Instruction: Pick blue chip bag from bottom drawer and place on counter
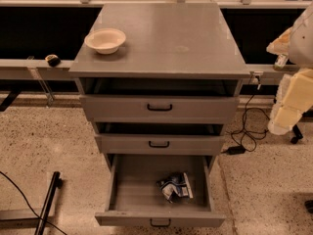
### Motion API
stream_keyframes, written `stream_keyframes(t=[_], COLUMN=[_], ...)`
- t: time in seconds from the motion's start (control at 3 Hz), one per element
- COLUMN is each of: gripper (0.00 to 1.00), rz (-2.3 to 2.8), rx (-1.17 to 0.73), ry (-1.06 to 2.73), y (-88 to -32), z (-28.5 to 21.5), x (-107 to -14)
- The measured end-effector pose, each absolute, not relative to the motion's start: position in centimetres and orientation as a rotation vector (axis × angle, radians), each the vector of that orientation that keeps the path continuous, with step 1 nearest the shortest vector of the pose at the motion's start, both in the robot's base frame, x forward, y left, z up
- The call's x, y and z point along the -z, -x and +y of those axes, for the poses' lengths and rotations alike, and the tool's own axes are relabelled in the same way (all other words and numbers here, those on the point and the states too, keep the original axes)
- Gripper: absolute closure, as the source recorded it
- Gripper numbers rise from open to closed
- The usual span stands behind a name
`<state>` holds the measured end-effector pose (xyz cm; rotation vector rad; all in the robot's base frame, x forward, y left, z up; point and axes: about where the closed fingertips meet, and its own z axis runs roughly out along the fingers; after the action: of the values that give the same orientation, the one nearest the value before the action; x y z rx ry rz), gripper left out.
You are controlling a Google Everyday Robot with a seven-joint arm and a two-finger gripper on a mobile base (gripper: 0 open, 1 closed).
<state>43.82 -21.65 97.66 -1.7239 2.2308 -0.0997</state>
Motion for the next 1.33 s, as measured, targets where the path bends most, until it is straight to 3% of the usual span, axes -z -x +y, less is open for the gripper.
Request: stream_keyframes(t=[0.33,1.0,1.33], gripper=[0.0,0.0,0.0], rz=[2.227,2.061,1.985], rx=[0.095,-0.063,-0.026], ry=[1.726,1.796,1.83], y=[-43.9,-43.8,-44.1], z=[-21.6,-19.3,-19.3], x=[-97.3,-87.5,-87.2])
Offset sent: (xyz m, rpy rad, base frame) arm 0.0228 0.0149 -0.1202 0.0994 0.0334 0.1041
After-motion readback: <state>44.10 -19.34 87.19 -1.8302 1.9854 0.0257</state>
